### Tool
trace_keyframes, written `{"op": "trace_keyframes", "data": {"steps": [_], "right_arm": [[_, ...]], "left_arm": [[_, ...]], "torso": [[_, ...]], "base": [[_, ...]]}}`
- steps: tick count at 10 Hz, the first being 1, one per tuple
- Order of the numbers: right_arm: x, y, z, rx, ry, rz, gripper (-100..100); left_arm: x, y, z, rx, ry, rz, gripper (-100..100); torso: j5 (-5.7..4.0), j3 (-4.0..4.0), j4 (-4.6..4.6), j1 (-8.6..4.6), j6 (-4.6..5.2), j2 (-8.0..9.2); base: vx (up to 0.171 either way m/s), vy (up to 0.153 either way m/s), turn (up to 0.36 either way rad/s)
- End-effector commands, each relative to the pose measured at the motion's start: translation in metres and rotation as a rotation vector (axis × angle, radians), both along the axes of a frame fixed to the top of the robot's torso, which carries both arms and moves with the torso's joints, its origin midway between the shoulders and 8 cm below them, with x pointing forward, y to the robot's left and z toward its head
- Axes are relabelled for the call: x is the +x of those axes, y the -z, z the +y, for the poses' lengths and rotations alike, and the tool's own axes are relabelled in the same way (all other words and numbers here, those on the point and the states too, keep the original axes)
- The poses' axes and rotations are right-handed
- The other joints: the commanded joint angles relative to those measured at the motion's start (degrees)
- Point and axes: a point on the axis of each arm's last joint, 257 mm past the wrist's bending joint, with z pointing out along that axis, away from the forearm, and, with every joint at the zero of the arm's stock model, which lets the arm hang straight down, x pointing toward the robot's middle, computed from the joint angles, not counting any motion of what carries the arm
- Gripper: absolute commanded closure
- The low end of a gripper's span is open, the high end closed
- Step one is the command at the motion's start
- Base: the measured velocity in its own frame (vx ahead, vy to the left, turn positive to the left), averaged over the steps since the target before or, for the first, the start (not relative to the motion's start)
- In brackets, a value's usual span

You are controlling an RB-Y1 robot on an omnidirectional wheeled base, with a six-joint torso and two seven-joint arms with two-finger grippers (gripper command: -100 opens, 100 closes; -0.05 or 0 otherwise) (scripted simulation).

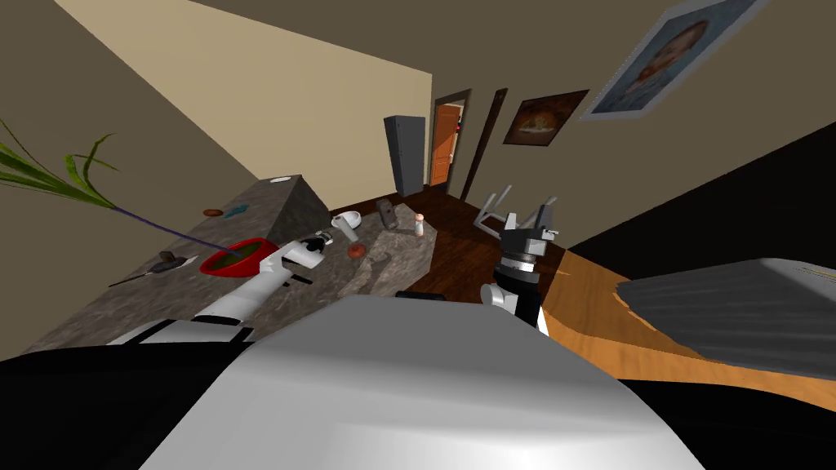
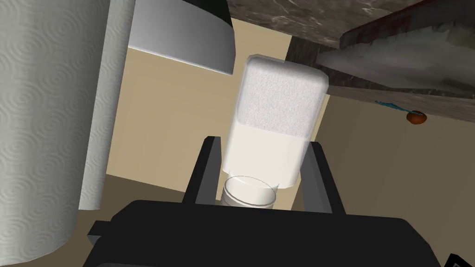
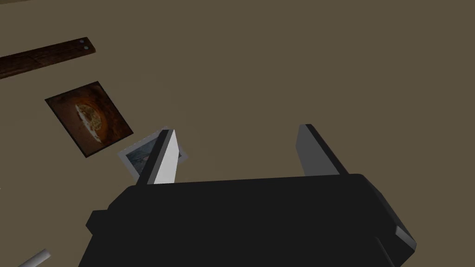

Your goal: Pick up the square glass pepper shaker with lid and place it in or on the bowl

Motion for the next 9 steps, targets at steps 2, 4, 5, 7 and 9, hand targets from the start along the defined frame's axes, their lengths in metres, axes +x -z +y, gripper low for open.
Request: {"op": "trace_keyframes", "data": {"steps": [2, 4, 5, 7, 9], "right_arm": [[0.000, 0.000, 0.000, 0.000, 0.000, 0.000, 0], [0.000, 0.000, 0.000, 0.000, 0.000, 0.000, 0], [0.000, 0.000, 0.000, 0.000, 0.000, 0.000, 0], [0.000, 0.000, 0.000, 0.000, 0.000, 0.000, 0], [0.000, 0.000, 0.000, 0.000, 0.000, 0.000, 0]], "left_arm": [[-0.011, -0.017, 0.034, 0.013, -0.077, -0.004, 100], [-0.020, -0.032, 0.059, 0.015, -0.142, -0.006, 100], [-0.026, -0.039, 0.071, 0.015, -0.176, -0.007, 100], [-0.039, -0.050, 0.093, 0.009, -0.248, -0.005, 100], [-0.054, -0.059, 0.114, -0.001, -0.321, -0.001, 100]], "torso": [[0.03, -0.01, -0.02, 0.03, -0.05, 0.01], [0.00, 0.00, 0.01, 0.05, 0.00, -0.01], [0.02, 0.00, 0.01, 0.01, -0.01, 0.00], [0.05, -0.01, 0.00, 0.13, -0.04, -0.02], [0.08, -0.07, -0.02, 0.18, 0.05, -0.13]], "base": [[-0.045, 0.046, -0.279], [-0.045, 0.055, -0.293], [-0.044, 0.058, -0.280], [-0.039, 0.080, -0.373], [-0.048, 0.080, -0.352]]}}
